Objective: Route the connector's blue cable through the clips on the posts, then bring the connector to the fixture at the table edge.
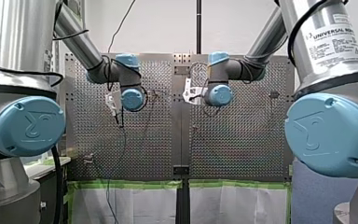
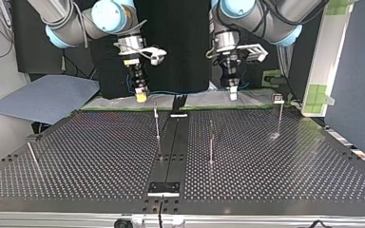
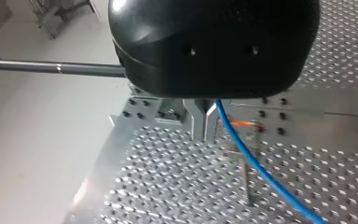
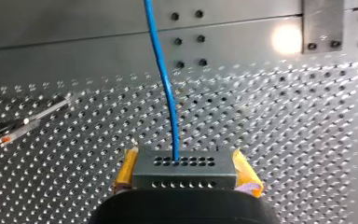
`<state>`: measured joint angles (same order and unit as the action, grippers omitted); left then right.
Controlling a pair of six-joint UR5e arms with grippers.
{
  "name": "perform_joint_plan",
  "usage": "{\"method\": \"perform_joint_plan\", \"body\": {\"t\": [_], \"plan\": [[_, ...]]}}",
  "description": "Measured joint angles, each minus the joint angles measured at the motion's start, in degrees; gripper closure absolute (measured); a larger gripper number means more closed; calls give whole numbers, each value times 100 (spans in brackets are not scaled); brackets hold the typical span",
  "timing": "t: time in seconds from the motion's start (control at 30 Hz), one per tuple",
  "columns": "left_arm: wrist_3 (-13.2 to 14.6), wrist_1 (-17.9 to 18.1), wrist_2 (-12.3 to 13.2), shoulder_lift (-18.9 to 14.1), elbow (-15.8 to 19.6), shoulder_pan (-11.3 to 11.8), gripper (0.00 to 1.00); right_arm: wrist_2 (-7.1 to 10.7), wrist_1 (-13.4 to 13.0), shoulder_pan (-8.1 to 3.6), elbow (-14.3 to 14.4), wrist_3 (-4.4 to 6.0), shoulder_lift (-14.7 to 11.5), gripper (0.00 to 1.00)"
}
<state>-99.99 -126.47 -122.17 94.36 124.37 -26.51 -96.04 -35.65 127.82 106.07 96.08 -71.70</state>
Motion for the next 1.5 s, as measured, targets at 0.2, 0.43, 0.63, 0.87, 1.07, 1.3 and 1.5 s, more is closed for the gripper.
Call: {"method": "perform_joint_plan", "body": {"t": [0.2, 0.43, 0.63, 0.87, 1.07, 1.3, 1.5], "plan": [[11, -281, 280, -108, -45, 147, 100, 187, -117, -136, -111, 22, 261, 100], [23, -625, 587, 141, -53, 285, 100, 387, -52, -248, -360, 34, 335, 100], [42, -873, 788, 188, -97, 440, 100, 514, 43, -307, -584, 39, 348, 100], [58, -976, 1015, 190, -230, 611, 100, 598, 121, -321, -775, 52, 365, 100], [62, -1094, 1233, 197, -407, 730, 100, 633, 217, -323, -914, 53, 382, 100], [166, -1335, 1406, 417, -724, 821, 100, 638, 247, -323, -1006, 53, 425, 100], [185, -1385, 1472, 580, -965, 892, 100, 638, 246, -345, -1025, 53, 444, 100]]}}
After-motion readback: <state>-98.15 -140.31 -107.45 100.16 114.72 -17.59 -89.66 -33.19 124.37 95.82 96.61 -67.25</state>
